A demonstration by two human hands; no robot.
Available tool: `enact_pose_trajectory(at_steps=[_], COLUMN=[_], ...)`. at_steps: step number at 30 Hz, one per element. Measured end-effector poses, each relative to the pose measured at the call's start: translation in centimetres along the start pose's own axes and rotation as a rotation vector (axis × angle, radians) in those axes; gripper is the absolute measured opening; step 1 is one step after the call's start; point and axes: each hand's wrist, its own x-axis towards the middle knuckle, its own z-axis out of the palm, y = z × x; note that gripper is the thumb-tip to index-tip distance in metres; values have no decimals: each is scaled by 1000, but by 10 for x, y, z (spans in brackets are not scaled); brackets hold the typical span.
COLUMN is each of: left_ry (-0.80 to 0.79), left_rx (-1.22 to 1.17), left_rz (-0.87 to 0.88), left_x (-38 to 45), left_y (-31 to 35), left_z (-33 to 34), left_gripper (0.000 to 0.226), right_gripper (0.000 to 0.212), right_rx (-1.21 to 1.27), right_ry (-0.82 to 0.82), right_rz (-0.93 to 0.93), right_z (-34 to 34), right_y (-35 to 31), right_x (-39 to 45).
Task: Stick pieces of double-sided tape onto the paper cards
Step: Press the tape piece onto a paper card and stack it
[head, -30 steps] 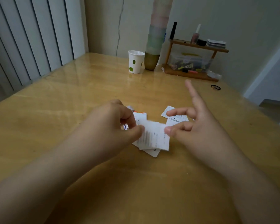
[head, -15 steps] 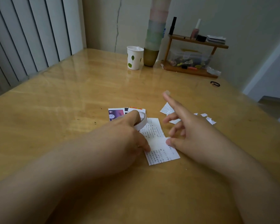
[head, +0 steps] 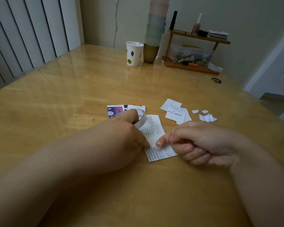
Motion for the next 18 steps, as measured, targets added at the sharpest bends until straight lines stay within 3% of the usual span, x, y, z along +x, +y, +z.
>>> enact_pose_trajectory(at_steps=[14, 18], left_ry=[64, 74], left_rx=[5, -22], left_rz=[5, 79], left_x=[1, -2], left_y=[0, 2], left_z=[4, 4], left_gripper=[30, 33], right_gripper=[26, 25], right_rx=[-215, -223], right_ry=[81, 82], right_rz=[-20, -27], right_z=[4, 4], right_y=[2, 3], right_x=[3, 2])
